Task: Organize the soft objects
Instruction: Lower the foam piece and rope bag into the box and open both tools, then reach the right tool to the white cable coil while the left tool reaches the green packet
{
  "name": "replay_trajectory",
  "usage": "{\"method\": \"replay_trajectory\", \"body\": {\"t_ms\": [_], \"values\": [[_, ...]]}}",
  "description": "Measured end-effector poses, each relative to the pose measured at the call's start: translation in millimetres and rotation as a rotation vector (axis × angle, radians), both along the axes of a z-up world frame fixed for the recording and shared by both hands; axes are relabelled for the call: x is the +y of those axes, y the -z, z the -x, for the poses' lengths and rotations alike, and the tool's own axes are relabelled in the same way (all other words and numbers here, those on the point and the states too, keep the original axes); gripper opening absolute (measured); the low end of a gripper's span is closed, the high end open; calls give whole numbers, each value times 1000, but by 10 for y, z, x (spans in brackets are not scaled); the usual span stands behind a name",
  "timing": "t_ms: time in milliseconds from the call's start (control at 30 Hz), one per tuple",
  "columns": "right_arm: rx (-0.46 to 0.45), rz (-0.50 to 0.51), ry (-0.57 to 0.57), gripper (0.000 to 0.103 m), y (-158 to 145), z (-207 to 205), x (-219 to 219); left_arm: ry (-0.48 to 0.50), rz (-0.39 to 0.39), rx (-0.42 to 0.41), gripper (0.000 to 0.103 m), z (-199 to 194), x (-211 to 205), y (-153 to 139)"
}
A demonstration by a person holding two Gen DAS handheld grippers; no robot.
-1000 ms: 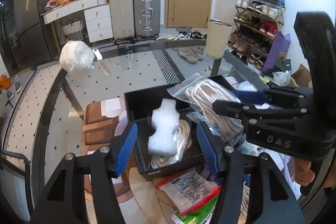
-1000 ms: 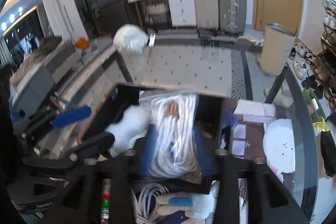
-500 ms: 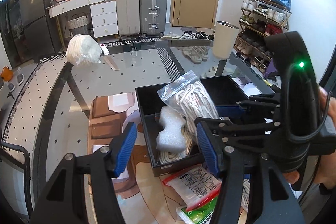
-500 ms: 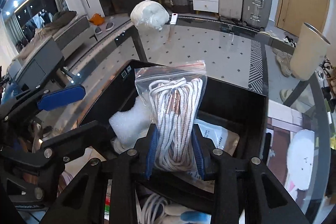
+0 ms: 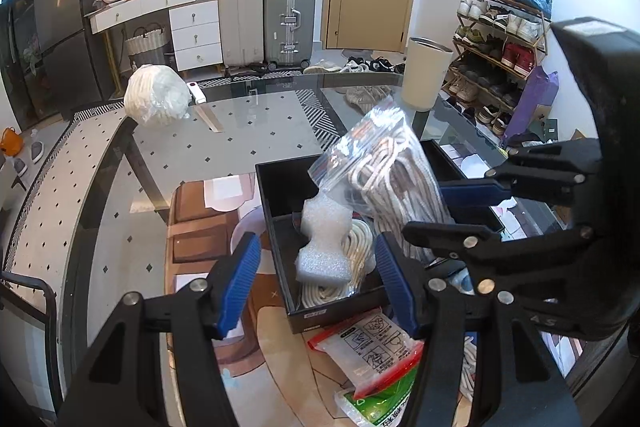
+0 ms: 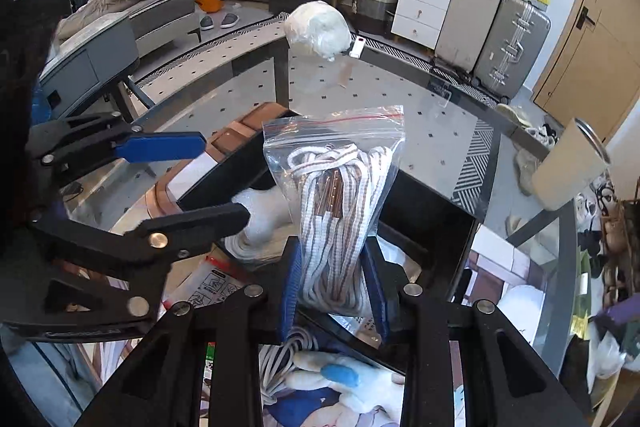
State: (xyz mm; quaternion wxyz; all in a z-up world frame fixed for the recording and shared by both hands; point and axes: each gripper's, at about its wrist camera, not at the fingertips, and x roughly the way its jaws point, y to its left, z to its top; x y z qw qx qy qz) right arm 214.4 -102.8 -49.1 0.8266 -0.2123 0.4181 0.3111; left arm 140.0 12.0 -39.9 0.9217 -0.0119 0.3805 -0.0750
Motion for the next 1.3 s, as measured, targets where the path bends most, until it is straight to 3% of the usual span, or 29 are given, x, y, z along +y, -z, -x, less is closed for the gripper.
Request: {"method": "replay_trajectory", "body": {"t_ms": [133, 333, 500, 700, 833, 1100, 1300], "values": [[6, -8, 34, 31, 41, -44, -65, 4, -5, -3, 60, 4, -10, -3], [22, -111, 101, 33, -27, -126, -171, 0, 2, -5, 61, 16, -7, -12], [65, -141, 137, 33, 149, -231, -115, 1, -1, -3, 61, 26, -22, -7], [155, -198, 56, 33, 263, -243, 25, -8, 4, -3, 62, 48, 17, -14], [113, -182, 101, 33, 158, -205, -60, -3, 7, 8, 62, 63, 34, -15], [65, -199, 145, 33, -183, 181, -462, 47, 73, -3, 63, 374, 47, -125], [152, -191, 97, 33, -65, 551, -534, 66, 136, 87, 63, 558, -10, 96]]}}
